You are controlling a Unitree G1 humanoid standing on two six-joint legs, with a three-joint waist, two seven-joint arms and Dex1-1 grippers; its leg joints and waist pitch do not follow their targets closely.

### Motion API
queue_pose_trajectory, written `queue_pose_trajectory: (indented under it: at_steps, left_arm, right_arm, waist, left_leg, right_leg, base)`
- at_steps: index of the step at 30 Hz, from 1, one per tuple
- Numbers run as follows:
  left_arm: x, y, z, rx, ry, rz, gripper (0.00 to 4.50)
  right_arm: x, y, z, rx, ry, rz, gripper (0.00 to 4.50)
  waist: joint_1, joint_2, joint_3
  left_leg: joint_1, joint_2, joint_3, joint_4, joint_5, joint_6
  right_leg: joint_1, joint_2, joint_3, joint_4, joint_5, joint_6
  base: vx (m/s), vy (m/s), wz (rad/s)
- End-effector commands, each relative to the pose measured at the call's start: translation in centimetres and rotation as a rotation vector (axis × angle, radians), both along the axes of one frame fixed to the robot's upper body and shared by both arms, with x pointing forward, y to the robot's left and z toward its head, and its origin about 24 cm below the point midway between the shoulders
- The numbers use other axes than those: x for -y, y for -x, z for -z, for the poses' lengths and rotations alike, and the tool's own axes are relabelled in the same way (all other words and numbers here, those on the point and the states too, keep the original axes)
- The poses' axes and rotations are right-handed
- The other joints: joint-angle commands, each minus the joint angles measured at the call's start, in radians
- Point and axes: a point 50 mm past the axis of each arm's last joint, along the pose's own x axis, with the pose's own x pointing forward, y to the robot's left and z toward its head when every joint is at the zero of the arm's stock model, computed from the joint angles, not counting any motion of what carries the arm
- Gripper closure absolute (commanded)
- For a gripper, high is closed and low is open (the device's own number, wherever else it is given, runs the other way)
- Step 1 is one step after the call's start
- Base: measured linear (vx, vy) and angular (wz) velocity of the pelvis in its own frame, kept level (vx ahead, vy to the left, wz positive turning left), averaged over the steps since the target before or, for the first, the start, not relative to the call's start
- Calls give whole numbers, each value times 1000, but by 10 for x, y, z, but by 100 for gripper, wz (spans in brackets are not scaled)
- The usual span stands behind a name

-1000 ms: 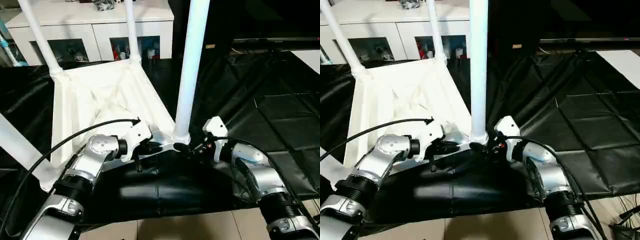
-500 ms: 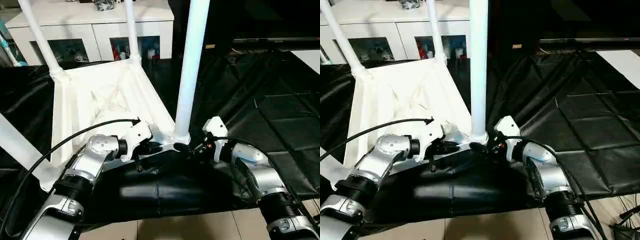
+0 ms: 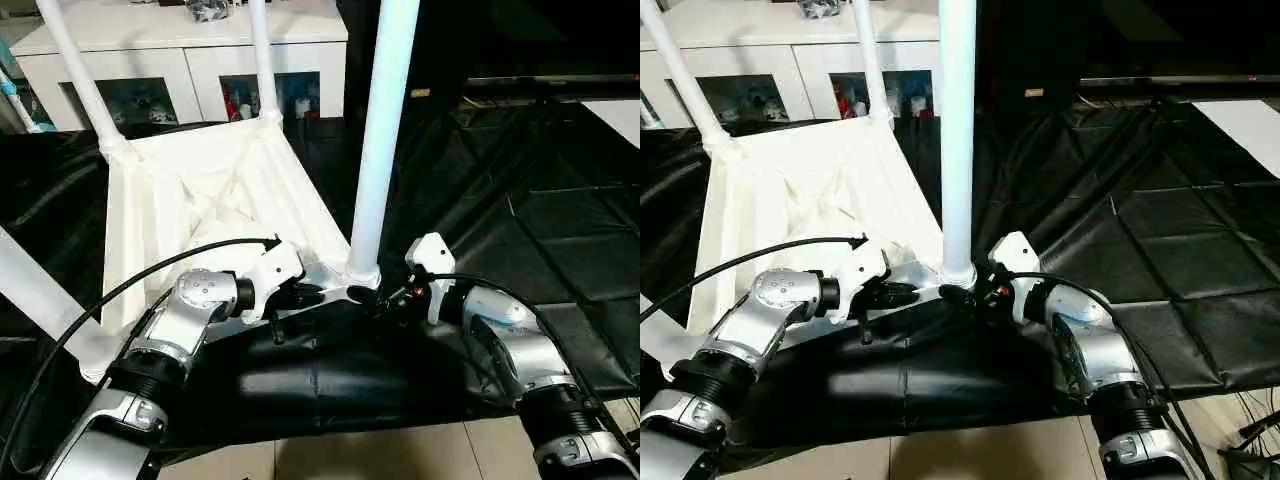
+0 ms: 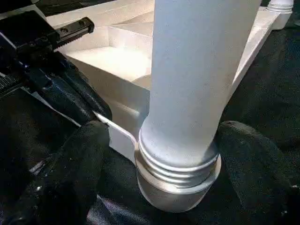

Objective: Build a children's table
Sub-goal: Rotate leg to tighten

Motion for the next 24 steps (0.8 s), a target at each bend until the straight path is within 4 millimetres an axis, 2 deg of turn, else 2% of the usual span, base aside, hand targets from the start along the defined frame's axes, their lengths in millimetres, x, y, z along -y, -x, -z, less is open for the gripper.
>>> queue_pose_trajectory:
  at_steps: [1, 24]
  left_arm:
    - [0, 10, 20, -78, -31, 8, 450]
    - [0, 10, 20, -78, -31, 8, 450]
  right_arm:
    - [-9, 5, 7, -32, 15, -51, 64]
    - [-9, 5, 7, -32, 15, -51, 64]
  waist:
    - [8, -14, -59]
    - [8, -14, -60]
  left_leg:
    - [4, 43, -18, -55, -152, 109]
    - [4, 43, -18, -54, -151, 109]
  right_leg:
    - [52, -49, 29, -51, -56, -271]
    - [52, -49, 30, -51, -53, -271]
  base:
    - [0, 0, 0]
    - [0, 0, 0]
